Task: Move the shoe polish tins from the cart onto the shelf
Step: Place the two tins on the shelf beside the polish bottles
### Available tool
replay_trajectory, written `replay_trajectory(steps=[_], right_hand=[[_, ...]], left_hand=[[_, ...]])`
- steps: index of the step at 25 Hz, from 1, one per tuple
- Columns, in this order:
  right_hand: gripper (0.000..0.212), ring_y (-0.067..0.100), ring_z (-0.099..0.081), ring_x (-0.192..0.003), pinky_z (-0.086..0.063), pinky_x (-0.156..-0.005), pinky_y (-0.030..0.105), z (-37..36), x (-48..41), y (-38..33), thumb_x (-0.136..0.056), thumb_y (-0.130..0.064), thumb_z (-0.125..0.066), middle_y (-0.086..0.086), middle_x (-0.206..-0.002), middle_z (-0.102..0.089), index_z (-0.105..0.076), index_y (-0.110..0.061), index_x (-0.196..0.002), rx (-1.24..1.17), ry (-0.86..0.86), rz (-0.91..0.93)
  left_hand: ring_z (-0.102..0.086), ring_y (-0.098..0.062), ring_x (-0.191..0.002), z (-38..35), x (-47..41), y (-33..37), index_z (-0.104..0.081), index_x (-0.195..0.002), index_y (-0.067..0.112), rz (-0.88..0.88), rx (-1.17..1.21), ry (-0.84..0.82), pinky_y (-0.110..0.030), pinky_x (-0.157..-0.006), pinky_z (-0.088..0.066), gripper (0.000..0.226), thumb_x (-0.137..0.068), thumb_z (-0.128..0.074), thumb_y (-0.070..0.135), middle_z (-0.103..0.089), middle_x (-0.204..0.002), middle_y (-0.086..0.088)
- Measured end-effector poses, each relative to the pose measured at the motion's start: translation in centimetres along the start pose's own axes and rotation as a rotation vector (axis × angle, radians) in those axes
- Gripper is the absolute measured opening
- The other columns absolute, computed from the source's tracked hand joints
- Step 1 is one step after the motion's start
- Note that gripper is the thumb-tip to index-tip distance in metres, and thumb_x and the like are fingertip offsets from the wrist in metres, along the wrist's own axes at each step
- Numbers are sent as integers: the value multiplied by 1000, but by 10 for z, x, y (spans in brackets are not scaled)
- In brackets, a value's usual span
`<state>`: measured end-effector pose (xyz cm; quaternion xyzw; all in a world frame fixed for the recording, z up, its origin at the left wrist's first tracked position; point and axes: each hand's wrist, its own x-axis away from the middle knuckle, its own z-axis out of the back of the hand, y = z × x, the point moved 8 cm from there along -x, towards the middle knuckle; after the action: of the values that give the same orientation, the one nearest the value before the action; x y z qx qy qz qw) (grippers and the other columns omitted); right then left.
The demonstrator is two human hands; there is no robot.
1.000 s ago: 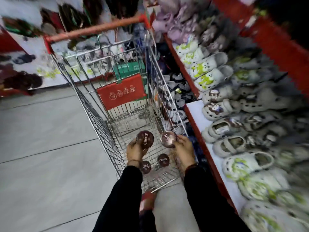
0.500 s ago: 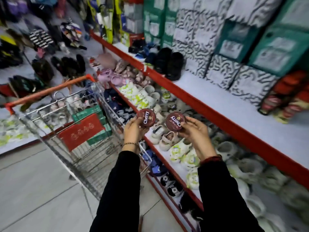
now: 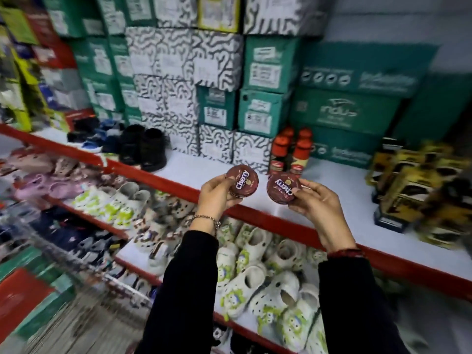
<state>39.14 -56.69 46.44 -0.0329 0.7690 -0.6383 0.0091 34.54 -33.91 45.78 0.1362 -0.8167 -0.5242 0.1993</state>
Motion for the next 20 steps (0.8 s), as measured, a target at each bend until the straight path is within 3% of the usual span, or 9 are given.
replay_trajectory(steps=[5, 7, 8, 10, 12, 14, 16, 20], right_hand=[[28, 32, -69, -93, -60, -55, 17, 75, -11, -8, -89, 1, -65, 25, -115, -68, -60, -2, -116, 25, 266, 15], [29, 34, -68, -95, -59, -52, 17, 95, -16, -5, -87, 1, -67, 28, -115, -67, -60, 1, -115, 46, 348, -2], [31, 35, -68, -96, -59, -50, 18, 104, -19, -2, -87, 1, -67, 29, -116, -67, -60, 4, -117, 47, 390, -18], [35, 37, -69, -94, -59, -52, 24, 116, -24, 5, -86, 0, -68, 29, -116, -67, -60, 8, -120, 83, 456, -53], [36, 38, -72, -91, -61, -67, 34, 127, -29, 11, -84, -4, -72, 29, -114, -69, -63, 7, -118, 180, 522, -78], [36, 34, -73, -76, -62, -75, 40, 135, -31, 14, -82, -10, -75, 27, -99, -74, -67, 6, -113, 268, 578, -78], [31, 32, -73, -66, -63, -75, 46, 140, -30, 8, -78, -18, -77, 21, -78, -76, -74, 2, -101, 422, 624, -51], [22, 31, -74, -71, -62, -75, 41, 140, -27, -9, -73, -27, -78, 13, -69, -76, -79, -6, -69, 802, 638, -46]], left_hand=[[-66, -33, -94, -80, -32, -40, -60, -80, 14, 24, -220, -184, -22, -51, -59, 12, -92, -61, 11, -66, -103, -19], [-68, -38, -102, -103, -41, -57, -63, -93, 7, 38, -305, -244, -32, -63, -64, 6, -91, -63, 12, -67, -113, -22], [-68, -40, -104, -114, -46, -67, -64, -102, 4, 61, -339, -267, -41, -72, -63, 14, -90, -64, 12, -67, -117, -24], [-69, -40, -104, -127, -53, -79, -66, -113, 1, 66, -456, -276, -52, -86, -58, 29, -88, -67, 15, -68, -120, -24], [-69, -37, -104, -138, -59, -84, -69, -113, 2, 3, -622, -284, -49, -91, -57, 33, -86, -69, 21, -70, -118, -22], [-69, -34, -105, -146, -62, -85, -71, -111, 4, -62, -746, -280, -41, -95, -56, 35, -84, -69, 27, -72, -116, -18], [-72, -33, -99, -150, -63, -81, -74, -106, 6, -113, -846, -264, -39, -91, -58, 34, -83, -70, 31, -75, -109, -16], [-74, -33, -86, -155, -61, -73, -74, -98, 9, -205, -1069, -246, -42, -83, -61, 33, -82, -69, 37, -76, -97, -14]])
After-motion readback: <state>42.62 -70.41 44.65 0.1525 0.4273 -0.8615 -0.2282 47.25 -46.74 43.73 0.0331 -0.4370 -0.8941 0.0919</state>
